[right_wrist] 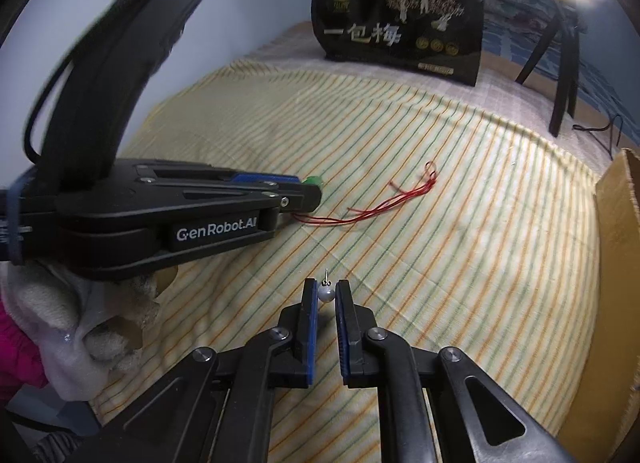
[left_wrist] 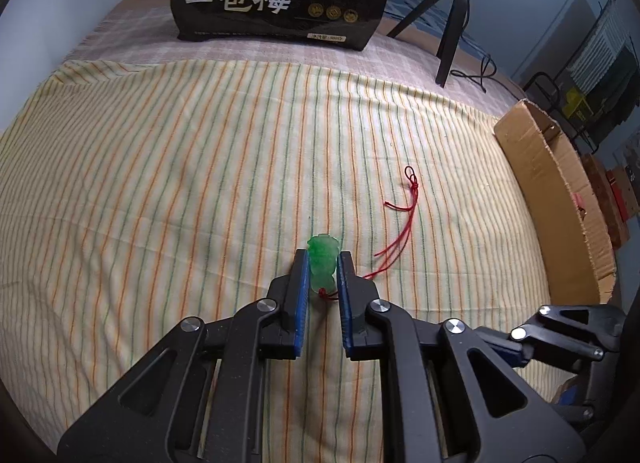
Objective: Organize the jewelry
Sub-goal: 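Close the left tool on the jade pendant while the right tool grasps the pearl earring, then carry the jade pendant with the left tool while the right tool carries the earring to the box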
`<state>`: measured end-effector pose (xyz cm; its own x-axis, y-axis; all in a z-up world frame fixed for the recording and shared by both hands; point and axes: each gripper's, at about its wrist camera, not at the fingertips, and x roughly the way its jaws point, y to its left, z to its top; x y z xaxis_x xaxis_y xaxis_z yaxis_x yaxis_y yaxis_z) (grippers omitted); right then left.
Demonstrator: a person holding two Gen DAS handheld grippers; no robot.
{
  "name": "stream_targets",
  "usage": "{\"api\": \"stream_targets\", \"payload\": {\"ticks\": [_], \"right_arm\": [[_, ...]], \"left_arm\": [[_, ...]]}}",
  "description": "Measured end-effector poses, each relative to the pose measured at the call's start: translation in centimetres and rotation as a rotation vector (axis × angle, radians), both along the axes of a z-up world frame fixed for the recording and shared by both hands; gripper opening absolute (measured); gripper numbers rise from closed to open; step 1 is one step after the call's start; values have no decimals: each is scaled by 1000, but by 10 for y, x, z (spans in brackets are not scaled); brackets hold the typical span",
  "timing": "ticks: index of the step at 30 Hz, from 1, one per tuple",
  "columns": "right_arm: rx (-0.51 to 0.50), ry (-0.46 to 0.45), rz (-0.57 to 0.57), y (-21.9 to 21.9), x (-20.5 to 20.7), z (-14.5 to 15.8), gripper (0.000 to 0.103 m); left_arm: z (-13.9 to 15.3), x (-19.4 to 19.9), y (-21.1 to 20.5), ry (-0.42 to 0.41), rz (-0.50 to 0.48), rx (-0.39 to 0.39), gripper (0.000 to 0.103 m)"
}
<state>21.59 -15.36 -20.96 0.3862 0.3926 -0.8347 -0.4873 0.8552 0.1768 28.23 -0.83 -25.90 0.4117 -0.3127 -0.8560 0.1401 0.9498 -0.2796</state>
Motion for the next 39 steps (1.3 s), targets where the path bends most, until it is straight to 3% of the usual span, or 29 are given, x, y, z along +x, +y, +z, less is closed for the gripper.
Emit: {"api": "stream_targets", "payload": {"ticks": [19, 28, 39], "right_arm": [[75, -144, -145, -84, -69, 69, 6], [81, -197, -252, -148, -103, 93, 6], [84, -220, -399, -226, -126, 100, 6]], "left_arm": [[80, -42, 2, -133, -18, -23, 12], [123, -56, -26, -205, -72, -58, 12], [159, -58, -82, -258, -160, -96, 12]]}}
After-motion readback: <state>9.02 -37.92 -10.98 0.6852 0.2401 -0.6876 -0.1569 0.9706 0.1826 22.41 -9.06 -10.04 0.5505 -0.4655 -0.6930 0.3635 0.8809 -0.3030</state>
